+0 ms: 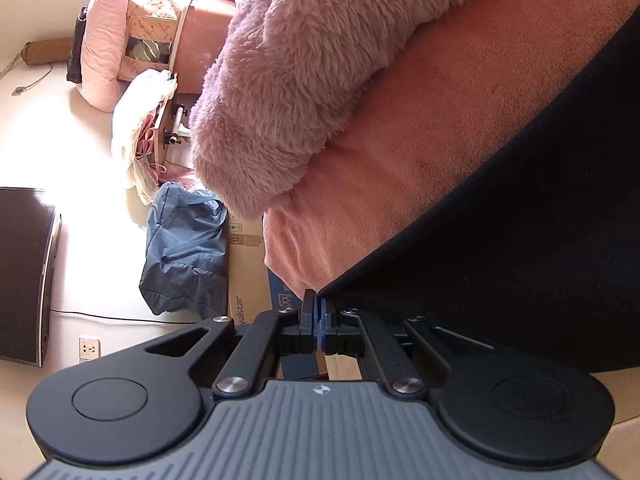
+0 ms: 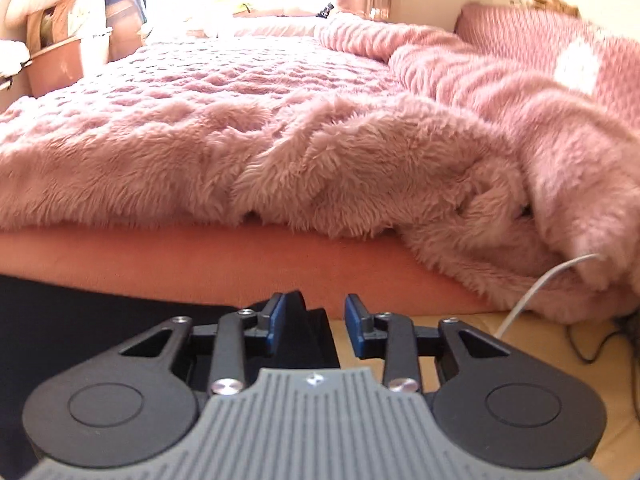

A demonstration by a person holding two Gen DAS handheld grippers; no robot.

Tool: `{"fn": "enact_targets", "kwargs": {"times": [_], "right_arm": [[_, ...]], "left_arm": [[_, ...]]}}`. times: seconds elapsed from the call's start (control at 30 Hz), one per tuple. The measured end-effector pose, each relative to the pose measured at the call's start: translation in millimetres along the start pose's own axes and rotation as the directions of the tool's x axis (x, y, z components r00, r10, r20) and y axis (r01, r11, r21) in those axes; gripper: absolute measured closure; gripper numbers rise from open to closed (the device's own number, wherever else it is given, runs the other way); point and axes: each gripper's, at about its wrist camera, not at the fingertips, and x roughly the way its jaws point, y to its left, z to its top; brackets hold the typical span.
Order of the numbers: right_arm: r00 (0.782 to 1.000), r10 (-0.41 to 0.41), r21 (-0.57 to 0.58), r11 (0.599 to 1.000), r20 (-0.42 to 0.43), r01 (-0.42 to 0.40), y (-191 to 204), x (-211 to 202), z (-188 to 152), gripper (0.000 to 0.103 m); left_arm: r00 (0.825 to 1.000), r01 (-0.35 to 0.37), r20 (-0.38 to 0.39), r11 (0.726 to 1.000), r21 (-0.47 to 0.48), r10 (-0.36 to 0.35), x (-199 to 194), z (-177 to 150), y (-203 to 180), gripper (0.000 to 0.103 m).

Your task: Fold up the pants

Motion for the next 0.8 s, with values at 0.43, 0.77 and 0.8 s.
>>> {"fn": "enact_targets", "kwargs": {"times": [0.43,0.77,0.8], "right_arm": [[0.996,0.091,-0.059,0.994,-0.011,-0.092,-4.6,25.1,-1.2,0.085],[0.984,0.168,0.009,0.986,-0.057,-0.168,-15.7,35.0,-2.3,0.087],[0.988,0.147,-0.041,0.988,-0.045,-0.149,-9.1,30.0,-3.3,0.089]], "left_arm": [[0.999,-0.042,-0.029,0.998,0.053,0.043,-7.1,13.6,0.1,0.102],[0.998,-0.042,-0.045,0.998,0.055,0.045,-5.9,13.4,-2.0,0.102],[0.998,-0.041,-0.044,0.998,0.054,0.043,-5.0,13.6,-1.5,0.102]]}}
